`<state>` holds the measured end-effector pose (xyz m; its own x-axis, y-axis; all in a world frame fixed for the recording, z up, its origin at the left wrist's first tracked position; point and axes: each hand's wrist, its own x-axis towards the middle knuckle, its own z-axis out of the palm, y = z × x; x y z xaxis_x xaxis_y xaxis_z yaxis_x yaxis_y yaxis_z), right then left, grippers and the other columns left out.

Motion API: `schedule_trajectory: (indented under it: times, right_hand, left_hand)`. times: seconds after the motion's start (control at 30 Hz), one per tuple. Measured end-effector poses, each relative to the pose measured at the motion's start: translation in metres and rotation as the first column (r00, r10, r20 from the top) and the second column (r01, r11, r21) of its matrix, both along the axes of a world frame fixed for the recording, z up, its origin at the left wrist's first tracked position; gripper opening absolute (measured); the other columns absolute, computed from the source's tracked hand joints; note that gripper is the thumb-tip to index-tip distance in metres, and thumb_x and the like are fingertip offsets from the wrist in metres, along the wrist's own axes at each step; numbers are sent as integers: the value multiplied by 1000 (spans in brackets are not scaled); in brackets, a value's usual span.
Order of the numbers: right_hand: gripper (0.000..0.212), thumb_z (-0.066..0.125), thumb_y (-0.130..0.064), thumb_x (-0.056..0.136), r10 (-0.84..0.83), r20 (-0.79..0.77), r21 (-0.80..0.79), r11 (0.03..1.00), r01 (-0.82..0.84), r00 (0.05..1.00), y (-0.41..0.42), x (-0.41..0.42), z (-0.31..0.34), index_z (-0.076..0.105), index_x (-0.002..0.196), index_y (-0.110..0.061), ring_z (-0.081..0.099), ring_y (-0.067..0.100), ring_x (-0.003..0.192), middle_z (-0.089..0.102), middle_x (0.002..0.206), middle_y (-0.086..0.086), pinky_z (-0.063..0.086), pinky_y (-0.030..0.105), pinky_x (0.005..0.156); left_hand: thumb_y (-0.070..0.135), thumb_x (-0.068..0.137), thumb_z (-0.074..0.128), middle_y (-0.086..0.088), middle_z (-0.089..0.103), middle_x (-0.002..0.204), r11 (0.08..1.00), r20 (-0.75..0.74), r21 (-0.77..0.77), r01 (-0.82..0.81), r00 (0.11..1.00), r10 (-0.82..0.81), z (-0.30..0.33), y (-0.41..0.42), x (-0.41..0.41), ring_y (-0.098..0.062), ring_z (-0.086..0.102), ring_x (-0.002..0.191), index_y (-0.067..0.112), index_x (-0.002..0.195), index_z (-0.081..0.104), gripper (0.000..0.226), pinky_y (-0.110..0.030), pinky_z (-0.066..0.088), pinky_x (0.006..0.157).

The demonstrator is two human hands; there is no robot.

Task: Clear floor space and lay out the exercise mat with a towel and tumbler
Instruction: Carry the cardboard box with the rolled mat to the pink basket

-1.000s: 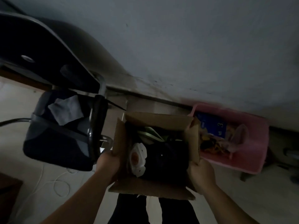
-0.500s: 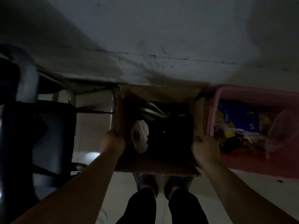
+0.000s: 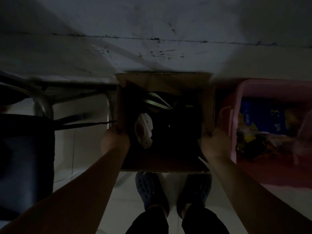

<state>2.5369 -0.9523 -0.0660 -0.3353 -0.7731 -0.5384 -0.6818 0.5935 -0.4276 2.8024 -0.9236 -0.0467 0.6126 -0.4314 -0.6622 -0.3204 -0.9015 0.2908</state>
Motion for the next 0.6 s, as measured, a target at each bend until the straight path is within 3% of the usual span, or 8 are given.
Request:
schedule_trajectory:
  times: [0.07,0.17,0.23,0.33,0.43,0.6]
  right_hand:
    - [26,42,-12,95,-11,7,-9,1000,11,1000,-3,-3,4,46,69,-15,52,22,69,49,68,0,31,25,55]
    - [18,44,-12,95,-4,7,23,1000,4,1000,-10,-8,5,57,95,0,60,31,83,60,86,15,37,26,68]
    - [19,46,-11,94,16,5,19,1000,-16,1000,-13,-11,4,57,100,4,60,32,85,61,90,18,37,28,69]
    - [7,48,-10,93,11,20,36,999,-11,1000,-13,-14,5,50,92,-3,51,23,78,51,79,4,36,26,70]
    - [10,49,-13,90,41,58,121,991,-48,997,-14,-21,1,50,81,-8,56,25,72,50,70,-1,36,25,56]
    - [13,51,-30,86,121,114,189,972,-141,986,-14,-31,16,54,75,-23,54,15,64,55,71,-6,34,21,52]
  left_hand:
    - [22,91,45,-15,68,97,1000,5,4,16,1000,-16,-1,-5,1,-35,64,92,13,103,65,25,-47,54,85]
    - [22,91,46,-18,67,102,995,19,3,102,995,-102,-3,-20,2,-36,63,96,12,104,64,25,-47,54,87]
    - [23,91,47,-20,67,105,990,32,18,143,989,-144,-5,-28,3,-38,63,99,12,108,65,27,-45,53,88]
    - [22,90,48,-21,67,107,987,40,46,157,987,-159,-6,-28,4,-40,62,100,11,111,65,29,-44,52,87]
    - [19,87,50,-19,67,103,993,48,58,98,994,-101,-3,-22,5,-39,63,96,9,108,65,28,-45,54,86]
    - [21,84,54,-11,65,79,991,28,68,114,993,-117,18,-12,3,-37,66,86,13,90,68,17,-37,52,73]
